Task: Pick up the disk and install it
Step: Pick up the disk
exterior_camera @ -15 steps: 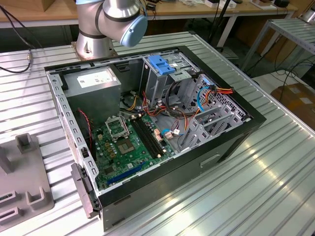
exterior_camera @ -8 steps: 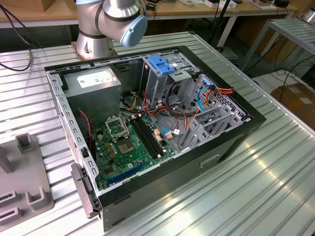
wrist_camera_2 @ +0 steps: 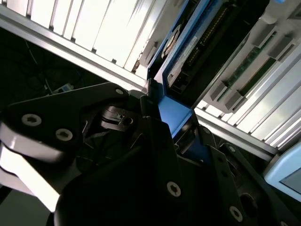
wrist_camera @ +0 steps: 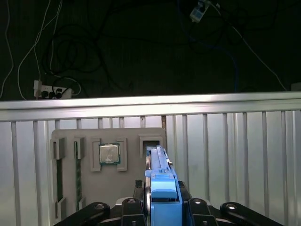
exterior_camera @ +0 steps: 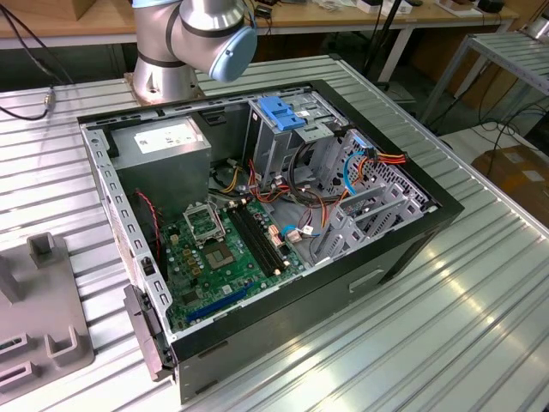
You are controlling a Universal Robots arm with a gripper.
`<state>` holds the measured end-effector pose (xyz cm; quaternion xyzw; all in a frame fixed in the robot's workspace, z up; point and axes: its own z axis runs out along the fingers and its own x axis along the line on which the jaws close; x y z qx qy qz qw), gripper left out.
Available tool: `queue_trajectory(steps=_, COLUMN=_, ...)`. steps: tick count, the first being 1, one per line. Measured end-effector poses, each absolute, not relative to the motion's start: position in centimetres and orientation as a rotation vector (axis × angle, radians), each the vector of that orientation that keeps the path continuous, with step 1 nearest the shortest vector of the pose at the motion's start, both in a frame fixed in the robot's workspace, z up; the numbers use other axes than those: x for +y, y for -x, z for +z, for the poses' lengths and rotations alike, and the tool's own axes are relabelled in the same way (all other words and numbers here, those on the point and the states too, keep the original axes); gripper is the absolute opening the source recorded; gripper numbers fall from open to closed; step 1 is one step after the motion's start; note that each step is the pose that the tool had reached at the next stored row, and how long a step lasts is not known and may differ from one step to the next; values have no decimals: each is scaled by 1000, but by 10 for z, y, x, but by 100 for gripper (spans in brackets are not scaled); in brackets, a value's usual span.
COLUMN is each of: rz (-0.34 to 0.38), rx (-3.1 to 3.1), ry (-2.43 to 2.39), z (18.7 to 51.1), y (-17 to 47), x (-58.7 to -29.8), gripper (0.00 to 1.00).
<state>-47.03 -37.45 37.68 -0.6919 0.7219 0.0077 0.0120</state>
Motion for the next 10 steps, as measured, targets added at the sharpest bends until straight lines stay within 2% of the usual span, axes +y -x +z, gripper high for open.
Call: queue_trajectory(steps=10, rz=24, rx=2251, ry=2157, z=396, y=470, x=-374, gripper=37)
